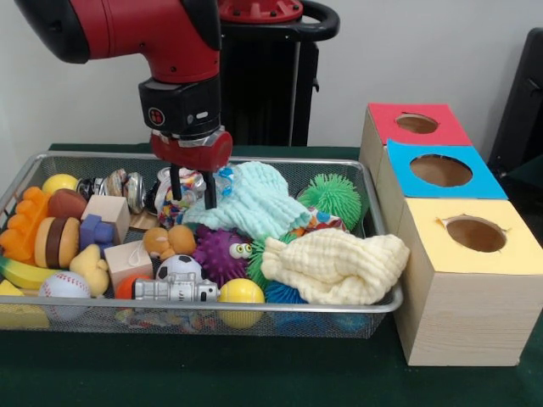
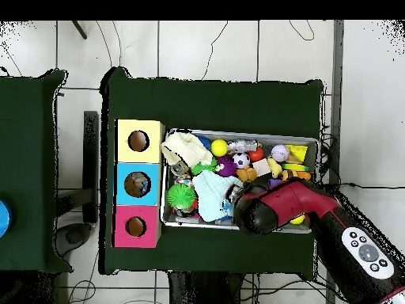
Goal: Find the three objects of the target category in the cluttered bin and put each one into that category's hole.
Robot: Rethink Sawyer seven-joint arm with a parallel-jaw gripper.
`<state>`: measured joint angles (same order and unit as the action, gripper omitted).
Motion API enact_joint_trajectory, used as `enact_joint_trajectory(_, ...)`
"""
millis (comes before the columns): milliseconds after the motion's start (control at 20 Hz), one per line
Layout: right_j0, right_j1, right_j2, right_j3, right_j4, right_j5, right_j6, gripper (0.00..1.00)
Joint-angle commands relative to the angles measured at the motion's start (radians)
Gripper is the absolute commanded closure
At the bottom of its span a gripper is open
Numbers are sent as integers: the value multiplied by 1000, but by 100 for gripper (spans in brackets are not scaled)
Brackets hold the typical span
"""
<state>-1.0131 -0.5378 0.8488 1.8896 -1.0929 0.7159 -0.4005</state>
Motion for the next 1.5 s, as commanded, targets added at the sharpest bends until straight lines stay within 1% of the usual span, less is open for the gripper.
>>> enact_joint_trajectory(50, 23, -18, -51, -78, -23, 21, 6, 0)
enact_joint_trajectory(350, 21, -71, -33, -47, 22, 46, 14, 0)
enact_joint_trajectory(500, 25, -82, -34, -38, 29, 45, 25, 0)
enact_joint_trajectory(800, 37, -71, -54, -36, 23, 37, 50, 0)
enact_joint_trajectory(900, 36, -60, -61, -45, 21, 42, 42, 0)
enact_joint_trajectory(1150, 32, -4, -79, -65, 30, 58, 20, 0)
enact_joint_trajectory(1500, 26, 22, -86, -60, 45, 71, 11, 0)
